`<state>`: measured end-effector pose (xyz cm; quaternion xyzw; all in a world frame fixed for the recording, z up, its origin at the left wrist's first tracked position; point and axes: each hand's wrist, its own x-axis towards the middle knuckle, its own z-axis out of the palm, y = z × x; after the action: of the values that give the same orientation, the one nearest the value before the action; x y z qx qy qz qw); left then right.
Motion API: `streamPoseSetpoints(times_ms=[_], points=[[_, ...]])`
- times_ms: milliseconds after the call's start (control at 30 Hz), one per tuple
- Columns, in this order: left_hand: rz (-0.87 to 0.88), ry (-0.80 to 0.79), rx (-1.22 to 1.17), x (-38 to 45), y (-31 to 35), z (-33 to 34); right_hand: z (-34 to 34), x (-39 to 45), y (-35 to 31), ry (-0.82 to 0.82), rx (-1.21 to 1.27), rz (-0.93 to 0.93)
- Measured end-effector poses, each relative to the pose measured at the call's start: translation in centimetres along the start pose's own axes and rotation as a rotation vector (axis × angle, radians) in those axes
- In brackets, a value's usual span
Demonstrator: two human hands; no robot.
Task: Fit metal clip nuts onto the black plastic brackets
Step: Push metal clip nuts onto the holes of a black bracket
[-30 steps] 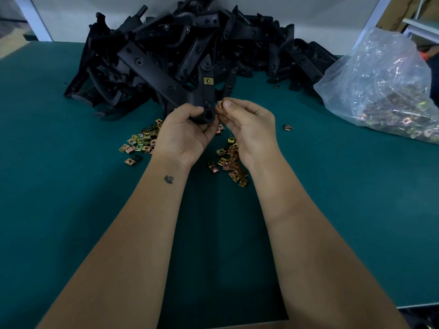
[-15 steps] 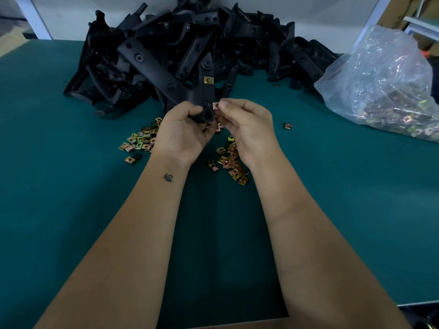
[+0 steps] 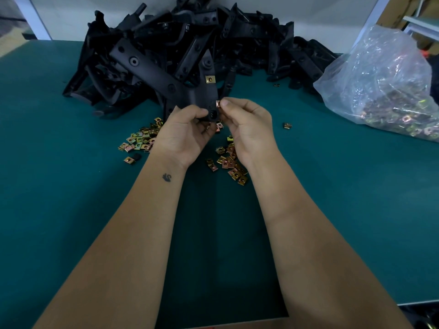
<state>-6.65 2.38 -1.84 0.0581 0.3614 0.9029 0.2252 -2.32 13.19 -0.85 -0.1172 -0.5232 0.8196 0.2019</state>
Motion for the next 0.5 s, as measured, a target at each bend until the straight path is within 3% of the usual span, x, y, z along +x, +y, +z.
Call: streamPoseSetpoints(times_ms=[233, 367, 500], points=[[0.044, -0.005, 0.010, 0.01, -0.07, -0.15, 0.10, 0.03, 0.63, 0.017, -0.127, 0.018], [0.076, -0.010, 0.045, 0.29, -0.34, -0.15, 0.08, 0.02, 0.63, 0.068, -0.360, -0.158], [0.072, -0.008, 0.057, 0.43, -0.67, 0.18, 0.55, -0.34, 0.60, 0.074, -0.386, -0.240]])
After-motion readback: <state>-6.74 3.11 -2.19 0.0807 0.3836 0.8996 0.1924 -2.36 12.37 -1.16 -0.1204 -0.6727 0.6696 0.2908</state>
